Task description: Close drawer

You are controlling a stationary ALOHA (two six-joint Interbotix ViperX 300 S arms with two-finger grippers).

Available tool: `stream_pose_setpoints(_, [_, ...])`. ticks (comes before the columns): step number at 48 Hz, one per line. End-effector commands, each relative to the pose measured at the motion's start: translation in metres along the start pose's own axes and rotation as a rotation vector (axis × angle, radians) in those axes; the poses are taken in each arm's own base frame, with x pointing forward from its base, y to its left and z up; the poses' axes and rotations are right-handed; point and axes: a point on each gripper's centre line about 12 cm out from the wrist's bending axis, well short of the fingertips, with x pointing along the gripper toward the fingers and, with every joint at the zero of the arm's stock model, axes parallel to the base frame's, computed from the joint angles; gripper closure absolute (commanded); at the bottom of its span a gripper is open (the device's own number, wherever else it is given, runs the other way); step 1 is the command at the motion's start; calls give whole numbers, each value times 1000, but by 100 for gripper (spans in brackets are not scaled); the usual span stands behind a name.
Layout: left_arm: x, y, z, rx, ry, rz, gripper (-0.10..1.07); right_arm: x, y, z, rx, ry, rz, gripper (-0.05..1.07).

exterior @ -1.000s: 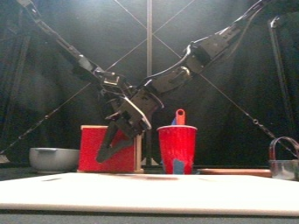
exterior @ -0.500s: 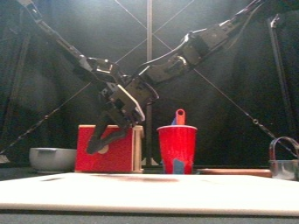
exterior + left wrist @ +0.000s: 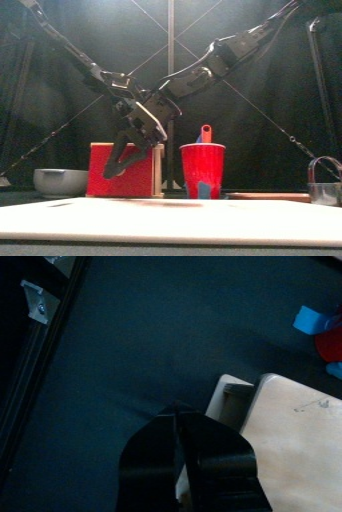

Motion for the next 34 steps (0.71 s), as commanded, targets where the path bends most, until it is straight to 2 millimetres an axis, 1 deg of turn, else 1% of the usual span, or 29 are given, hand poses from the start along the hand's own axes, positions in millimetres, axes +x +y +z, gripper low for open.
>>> stream_pose_setpoints(1, [-4,-5,6,8,-17,-4,60,-19,-25,21,18,-50,-40,97])
stream_pose_setpoints(13, [-1,-5,6,9,-20,-3,60,-20,-26,24,-2,-57,-48,97])
stream_pose_setpoints(21, [3,-6,5,12,-11,-6,60,-22,-32,28,-23,-66,-61,97])
stream_pose_setpoints(34, [3,-6,5,14,-11,-5,60,-24,-42,33,-31,-77,-81,97])
